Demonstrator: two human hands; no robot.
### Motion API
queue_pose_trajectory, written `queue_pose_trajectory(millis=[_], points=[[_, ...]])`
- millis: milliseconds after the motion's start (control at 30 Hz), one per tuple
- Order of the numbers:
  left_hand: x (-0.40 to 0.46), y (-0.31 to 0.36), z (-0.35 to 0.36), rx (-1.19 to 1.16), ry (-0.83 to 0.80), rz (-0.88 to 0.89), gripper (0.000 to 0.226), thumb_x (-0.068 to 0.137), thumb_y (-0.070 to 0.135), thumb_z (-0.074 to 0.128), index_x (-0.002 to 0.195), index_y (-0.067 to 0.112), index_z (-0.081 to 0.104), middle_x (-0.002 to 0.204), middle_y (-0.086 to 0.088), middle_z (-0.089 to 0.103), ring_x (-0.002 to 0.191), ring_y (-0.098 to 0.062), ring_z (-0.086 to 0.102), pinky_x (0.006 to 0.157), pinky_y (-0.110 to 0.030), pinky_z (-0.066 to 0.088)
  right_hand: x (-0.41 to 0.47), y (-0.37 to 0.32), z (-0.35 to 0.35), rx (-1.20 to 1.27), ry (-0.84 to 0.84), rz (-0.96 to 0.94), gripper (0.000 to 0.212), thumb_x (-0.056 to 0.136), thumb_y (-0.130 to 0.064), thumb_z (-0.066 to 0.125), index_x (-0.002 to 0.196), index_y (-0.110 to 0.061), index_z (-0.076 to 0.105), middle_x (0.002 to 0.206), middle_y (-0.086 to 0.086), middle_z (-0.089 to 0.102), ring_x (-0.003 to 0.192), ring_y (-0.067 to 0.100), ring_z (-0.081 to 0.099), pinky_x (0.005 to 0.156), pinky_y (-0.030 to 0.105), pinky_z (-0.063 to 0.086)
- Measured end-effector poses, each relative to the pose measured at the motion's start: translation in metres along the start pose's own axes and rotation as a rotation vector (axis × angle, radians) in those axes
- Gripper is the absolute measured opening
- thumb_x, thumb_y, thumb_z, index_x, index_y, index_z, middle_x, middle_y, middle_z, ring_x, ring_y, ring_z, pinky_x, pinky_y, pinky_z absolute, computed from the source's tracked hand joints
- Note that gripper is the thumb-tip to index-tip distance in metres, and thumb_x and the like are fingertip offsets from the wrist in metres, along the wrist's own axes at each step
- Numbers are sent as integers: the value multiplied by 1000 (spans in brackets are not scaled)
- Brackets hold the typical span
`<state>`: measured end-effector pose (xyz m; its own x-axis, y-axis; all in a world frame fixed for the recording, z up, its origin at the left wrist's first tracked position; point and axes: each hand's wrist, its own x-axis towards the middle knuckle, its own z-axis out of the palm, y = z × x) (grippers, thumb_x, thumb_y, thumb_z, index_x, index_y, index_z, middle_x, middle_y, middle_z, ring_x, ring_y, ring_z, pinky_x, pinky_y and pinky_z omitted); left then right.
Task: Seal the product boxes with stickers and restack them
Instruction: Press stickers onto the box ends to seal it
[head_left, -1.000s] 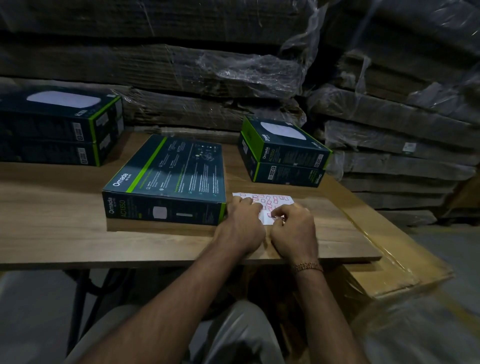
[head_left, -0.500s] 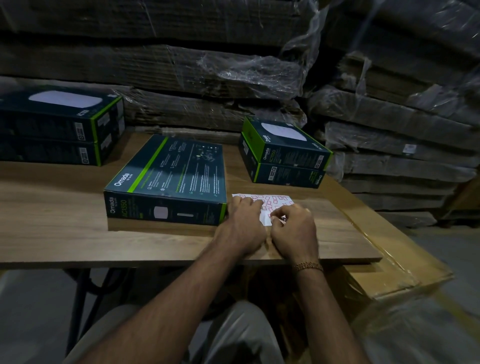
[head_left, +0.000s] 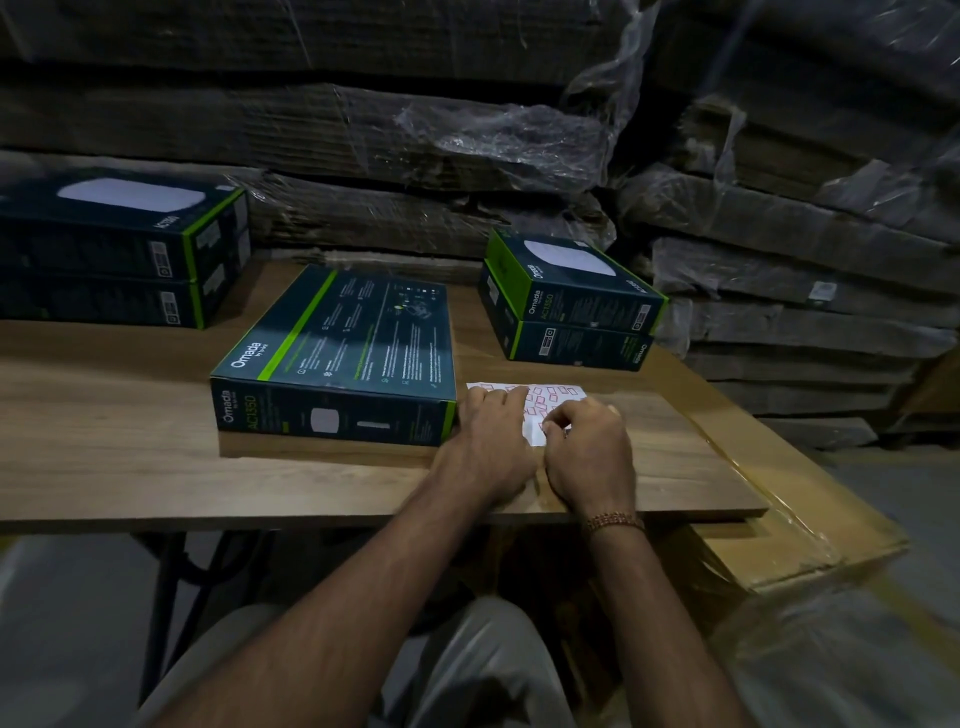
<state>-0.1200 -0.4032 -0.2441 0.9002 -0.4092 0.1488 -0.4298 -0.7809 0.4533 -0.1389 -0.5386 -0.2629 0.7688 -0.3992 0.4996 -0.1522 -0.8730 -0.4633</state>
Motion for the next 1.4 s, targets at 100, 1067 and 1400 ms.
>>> queue_pose_trajectory(millis=[100, 1067, 1400], points=[[-1, 1, -1, 16, 6, 10, 73, 104, 24, 49, 170, 18, 18, 170, -5, 31, 156, -25, 18, 130, -44, 23, 1, 1, 1, -12, -11, 2, 14, 101, -27, 67, 100, -18, 78, 106, 0, 69, 107, 20, 57, 91, 47, 57], [-3, 5, -4, -79, 19, -57, 97, 98, 20, 57, 171, 18, -7, 158, -13, 37, 146, -29, 31, 115, -49, 44, 14, 3, 7, 8, -85, 107, 19, 109, -32, 54, 107, -21, 69, 114, 3, 62, 112, 23, 54, 97, 50, 54], [-7, 2, 2, -111, 173, 29, 63, 102, 15, 54, 160, 18, 30, 155, -4, 42, 145, -23, 32, 114, -40, 42, 9, -3, 1, -37, -29, 63, 16, 111, -26, 49, 109, -20, 64, 109, 3, 66, 105, 23, 53, 85, 42, 49]])
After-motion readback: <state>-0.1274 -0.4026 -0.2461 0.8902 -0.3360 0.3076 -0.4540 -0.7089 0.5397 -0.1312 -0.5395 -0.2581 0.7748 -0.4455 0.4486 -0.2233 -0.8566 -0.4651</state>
